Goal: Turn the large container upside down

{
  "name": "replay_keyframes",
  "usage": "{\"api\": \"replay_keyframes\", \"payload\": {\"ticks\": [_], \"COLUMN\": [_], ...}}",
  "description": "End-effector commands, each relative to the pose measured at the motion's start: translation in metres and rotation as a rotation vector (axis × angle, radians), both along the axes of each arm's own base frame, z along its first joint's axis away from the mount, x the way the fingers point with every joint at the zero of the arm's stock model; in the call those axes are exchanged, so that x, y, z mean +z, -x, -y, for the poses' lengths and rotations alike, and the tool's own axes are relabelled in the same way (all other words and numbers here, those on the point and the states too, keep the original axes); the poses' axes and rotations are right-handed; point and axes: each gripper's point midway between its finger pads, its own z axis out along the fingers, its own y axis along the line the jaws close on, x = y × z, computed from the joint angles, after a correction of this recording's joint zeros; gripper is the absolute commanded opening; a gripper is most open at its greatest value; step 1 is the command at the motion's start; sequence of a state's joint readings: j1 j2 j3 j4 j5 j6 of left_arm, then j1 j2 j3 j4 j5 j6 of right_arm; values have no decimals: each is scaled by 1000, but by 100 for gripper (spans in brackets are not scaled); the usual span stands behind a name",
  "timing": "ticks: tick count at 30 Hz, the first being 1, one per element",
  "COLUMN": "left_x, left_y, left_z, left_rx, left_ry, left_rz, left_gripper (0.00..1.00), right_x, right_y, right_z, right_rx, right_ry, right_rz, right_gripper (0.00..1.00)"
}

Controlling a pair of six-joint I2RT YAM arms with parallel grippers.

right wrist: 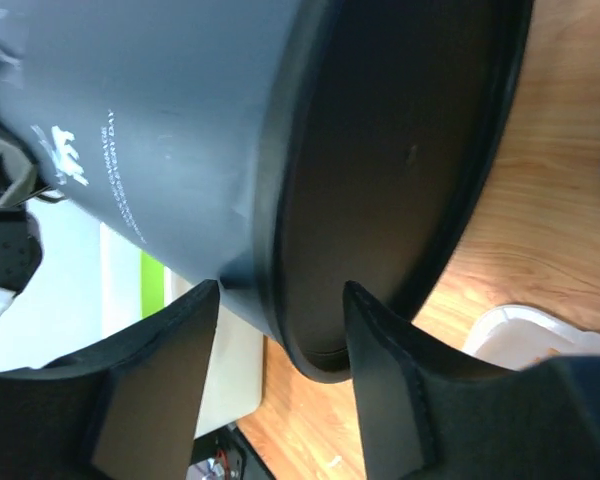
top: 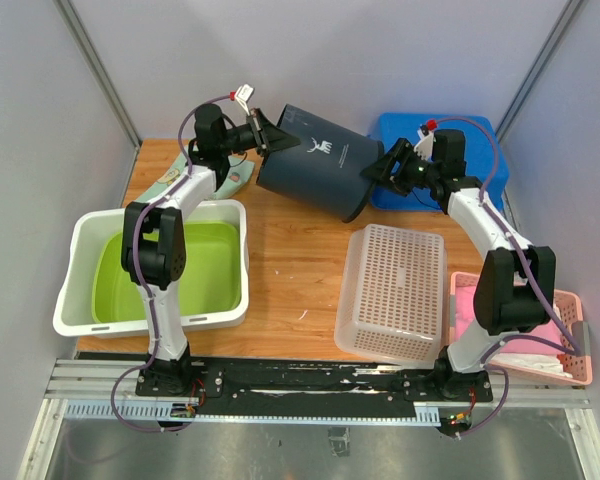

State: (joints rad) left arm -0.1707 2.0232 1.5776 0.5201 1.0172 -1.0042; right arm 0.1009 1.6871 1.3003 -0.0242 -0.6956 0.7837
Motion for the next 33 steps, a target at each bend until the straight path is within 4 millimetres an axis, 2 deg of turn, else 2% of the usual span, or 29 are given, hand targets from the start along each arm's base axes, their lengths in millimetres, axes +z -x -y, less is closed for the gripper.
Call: {"api": "replay_keyframes", "payload": {"ticks": [1,6,14,19,23,28,33], "left_x": [-42,-72,-80,-87,-81,-75,-76], "left_y": [10,2,2,3,15,15,13], "left_z": [-12,-15,-19,-23,-26,-39,-56], "left_rx": [-45,-8,19,42,36,126,204], "left_ry": [-44,-129,-187,-233,-253,-352,-432], "left_rz": [-105,-152,-161,-170,-147,-128,-139], "left_gripper": [27,40,59,65,78,96,99], "right_x": [33,44,52,68,83,107,124], "right_y": [-3,-5,4,8,11,14,19], "right_z": [-10,-20,-48,-48,-32,-24,-20], "right_rx": [59,97,212,194,104,27,-18], "right_ry": [-97,-182,-160,-107,114,330,467], "right_rz": [93,133,158,188,219,311,368], "right_gripper": [50,29,25,1,0,0,0]}}
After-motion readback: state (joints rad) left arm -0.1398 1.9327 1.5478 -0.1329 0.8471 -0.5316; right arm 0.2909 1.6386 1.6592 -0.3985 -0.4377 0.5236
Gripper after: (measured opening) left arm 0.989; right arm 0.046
